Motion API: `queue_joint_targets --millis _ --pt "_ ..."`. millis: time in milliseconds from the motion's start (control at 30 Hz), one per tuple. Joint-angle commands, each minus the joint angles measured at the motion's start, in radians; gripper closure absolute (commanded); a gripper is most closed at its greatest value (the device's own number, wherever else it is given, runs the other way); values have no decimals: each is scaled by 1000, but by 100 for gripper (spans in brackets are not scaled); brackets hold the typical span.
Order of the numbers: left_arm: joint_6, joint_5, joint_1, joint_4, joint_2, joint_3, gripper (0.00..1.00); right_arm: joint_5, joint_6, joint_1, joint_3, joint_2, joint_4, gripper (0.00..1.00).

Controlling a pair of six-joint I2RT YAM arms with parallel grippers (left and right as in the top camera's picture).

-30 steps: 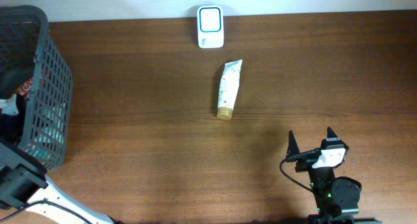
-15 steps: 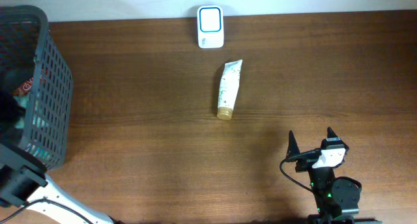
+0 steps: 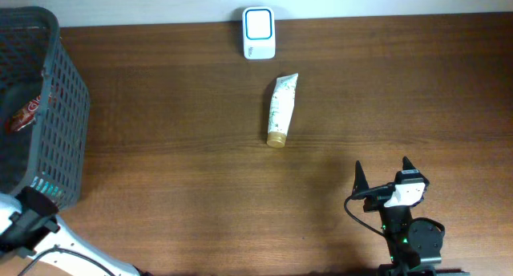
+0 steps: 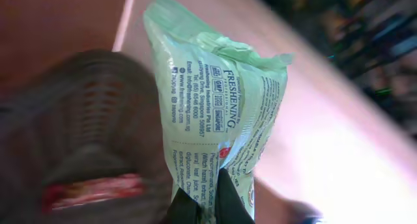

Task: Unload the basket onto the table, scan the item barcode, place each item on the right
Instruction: 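Grasp the green wet-wipes packet in the basket with the left gripper, then carry the green packet to the scanner and hold it there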

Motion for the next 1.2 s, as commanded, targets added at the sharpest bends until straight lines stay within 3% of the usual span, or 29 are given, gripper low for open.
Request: queue_joint_targets --millis 0,167,367,467,533,633,800,1000,1167 --pt "-137 261 -17 45 -46 14 100 9 3 -1 -7 -7 -4 1" --pt "-140 396 -87 61 -56 14 100 9 3 -1 -7 -7 -4 1" --pt "-135 422 -239 27 -56 14 100 9 3 -1 -7 -7 -4 1" --pt "-39 396 -348 -78 -56 13 100 9 3 -1 -7 -7 -4 1" --pt "27 298 -422 -177 -56 13 100 9 3 -1 -7 -7 -4 1" --pt "52 1 -571 -337 -55 -2 100 9 3 -1 -7 -7 -4 1" --pt "74 -102 -801 -307 -55 -87 100 9 3 -1 -7 -7 -4 1" --pt "-5 -443 -1028 -318 -53 -270 100 9 3 -1 -7 -7 -4 1" --pt "-33 -494 -1143 -263 -53 -508 100 9 3 -1 -7 -7 -4 1"
